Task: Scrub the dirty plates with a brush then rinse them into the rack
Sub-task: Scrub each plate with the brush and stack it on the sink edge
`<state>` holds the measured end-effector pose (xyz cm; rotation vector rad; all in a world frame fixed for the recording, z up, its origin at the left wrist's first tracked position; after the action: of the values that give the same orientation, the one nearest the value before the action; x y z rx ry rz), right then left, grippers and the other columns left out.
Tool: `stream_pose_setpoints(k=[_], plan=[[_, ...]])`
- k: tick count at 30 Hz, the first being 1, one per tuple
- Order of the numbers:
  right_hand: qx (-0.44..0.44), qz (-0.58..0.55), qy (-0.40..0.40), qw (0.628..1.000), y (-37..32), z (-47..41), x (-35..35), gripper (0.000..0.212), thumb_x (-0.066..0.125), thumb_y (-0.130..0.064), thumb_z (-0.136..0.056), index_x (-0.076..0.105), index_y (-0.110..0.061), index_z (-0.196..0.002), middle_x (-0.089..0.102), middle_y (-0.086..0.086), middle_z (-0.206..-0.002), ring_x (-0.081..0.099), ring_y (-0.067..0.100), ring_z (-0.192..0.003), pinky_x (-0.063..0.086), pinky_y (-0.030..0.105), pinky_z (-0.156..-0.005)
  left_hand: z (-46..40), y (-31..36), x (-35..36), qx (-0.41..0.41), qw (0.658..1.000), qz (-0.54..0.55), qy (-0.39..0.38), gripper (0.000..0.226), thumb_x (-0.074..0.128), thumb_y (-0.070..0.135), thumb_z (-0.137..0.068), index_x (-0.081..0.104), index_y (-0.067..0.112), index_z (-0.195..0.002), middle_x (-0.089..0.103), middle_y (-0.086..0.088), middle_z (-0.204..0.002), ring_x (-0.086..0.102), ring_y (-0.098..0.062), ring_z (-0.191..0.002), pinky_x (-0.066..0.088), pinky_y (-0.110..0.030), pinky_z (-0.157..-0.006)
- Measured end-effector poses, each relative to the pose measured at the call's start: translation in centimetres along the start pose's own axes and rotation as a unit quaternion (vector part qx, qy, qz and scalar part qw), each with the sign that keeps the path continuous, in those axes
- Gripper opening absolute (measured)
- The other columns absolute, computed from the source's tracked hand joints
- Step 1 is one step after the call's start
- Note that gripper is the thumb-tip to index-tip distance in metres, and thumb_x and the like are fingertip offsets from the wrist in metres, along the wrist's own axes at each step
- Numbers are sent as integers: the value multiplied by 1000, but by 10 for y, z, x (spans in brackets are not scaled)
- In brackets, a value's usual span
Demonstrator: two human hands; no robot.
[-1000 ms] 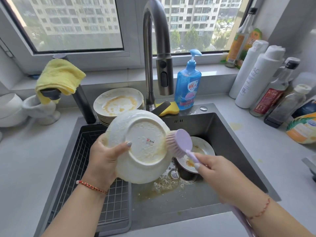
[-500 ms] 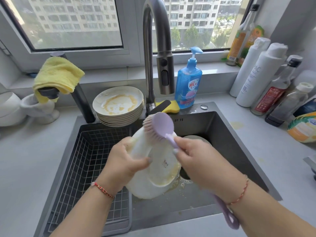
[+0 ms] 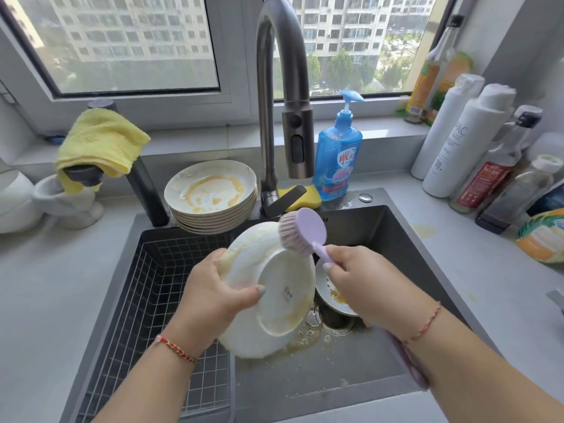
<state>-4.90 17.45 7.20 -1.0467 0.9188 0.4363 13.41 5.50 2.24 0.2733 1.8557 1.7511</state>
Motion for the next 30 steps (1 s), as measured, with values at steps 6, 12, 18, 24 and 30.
stream_pose_setpoints(k=[6, 12, 18, 24, 30], plan=[[-96, 41, -51, 993, -43, 34, 17, 46, 36, -33, -99, 30, -55, -138, 41, -8, -60, 35, 6, -50, 28, 18, -45, -10, 0, 9, -14, 1000, 7, 17, 45, 86, 13, -50, 67, 20, -90, 73, -3, -84, 67, -16, -78, 54, -28, -65], [27, -31, -13, 999, 17, -12, 9, 34, 42, -24, -98, 57, -36, -125, 46, -8, -57, 39, 10, -48, 31, 21, -44, -8, 0, 0, 23, 1000, -2, -12, 60, 83, 43, -38, 68, 19, -91, 73, 2, -86, 71, -15, -77, 58, -28, -64], [124, -26, -83, 988, 71, -10, 41, 23, 41, -23, -98, 63, -17, -98, 34, -3, -53, 31, 13, -43, 25, 19, -37, -16, -4, -22, 27, 992, 110, 49, 69, 90, 34, -43, 70, 14, -106, 74, -11, -103, 71, -32, -97, 57, -55, -83], [144, -78, -123, 979, 85, 2, 50, 27, 40, -20, -97, 60, -4, -104, 35, -1, -53, 32, 10, -26, 29, 19, -34, -24, 14, -46, 67, 987, 102, 108, 68, 89, 37, -44, 71, 17, -106, 75, -9, -105, 71, -32, -99, 54, -57, -91], [154, -117, -132, 972, 88, 4, 47, 25, 40, -19, -97, 58, -14, -80, 32, -8, -43, 32, 16, -30, 28, 19, -36, -29, 79, -75, 161, 962, -139, 172, 56, 85, 48, -48, 66, 18, -90, 69, 4, -84, 68, -21, -78, 56, -34, -67]])
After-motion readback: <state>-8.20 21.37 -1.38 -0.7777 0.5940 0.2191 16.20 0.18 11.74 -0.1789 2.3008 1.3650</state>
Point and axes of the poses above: each hand's wrist, its own z-axis away from the middle knuckle, its own x-axis out of the palm, y = z × x, the point moved 6 cm from there along -z, towards the middle knuckle
